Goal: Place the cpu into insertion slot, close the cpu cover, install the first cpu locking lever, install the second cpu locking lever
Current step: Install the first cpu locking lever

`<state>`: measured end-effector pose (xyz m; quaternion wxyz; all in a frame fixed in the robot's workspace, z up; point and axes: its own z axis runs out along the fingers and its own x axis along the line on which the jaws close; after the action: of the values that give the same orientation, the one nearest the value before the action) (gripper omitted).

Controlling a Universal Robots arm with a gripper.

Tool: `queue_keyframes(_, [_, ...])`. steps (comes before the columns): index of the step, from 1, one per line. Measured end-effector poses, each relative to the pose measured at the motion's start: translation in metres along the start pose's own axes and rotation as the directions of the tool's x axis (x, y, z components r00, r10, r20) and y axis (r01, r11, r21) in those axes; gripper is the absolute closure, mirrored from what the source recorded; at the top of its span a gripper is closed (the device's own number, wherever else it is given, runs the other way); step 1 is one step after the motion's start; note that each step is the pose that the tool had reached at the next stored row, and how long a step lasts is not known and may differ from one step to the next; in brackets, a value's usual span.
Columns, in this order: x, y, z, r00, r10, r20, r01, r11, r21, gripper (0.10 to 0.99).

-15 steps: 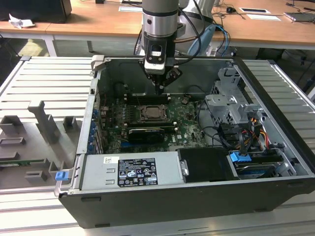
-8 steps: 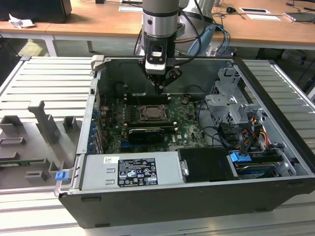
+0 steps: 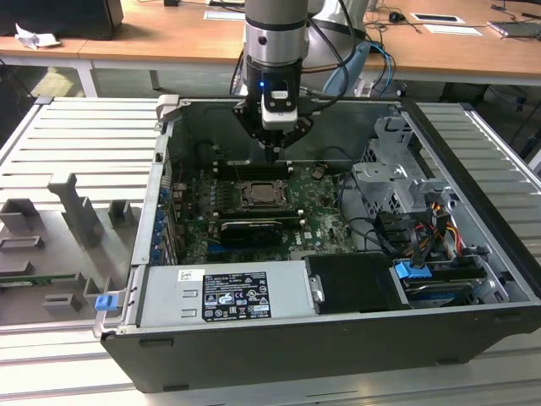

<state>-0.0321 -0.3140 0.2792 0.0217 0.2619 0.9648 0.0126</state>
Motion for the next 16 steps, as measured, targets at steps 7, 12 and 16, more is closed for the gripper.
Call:
queue_keyframes(7, [-0.0006,-0.0045,0.0006,0.9912,-0.132,-0.0045,0.132,0.9912,-0.005,0.976])
queue_keyframes(12, [-0.0003,-0.0047,0.0011,0.9693,-0.246,-0.0078,0.246,0.9693,-0.010,0.976])
queue_keyframes(16, [-0.0001,-0.0048,0.0014,0.9448,-0.328,-0.0098,0.327,0.9448,-0.014,0.976])
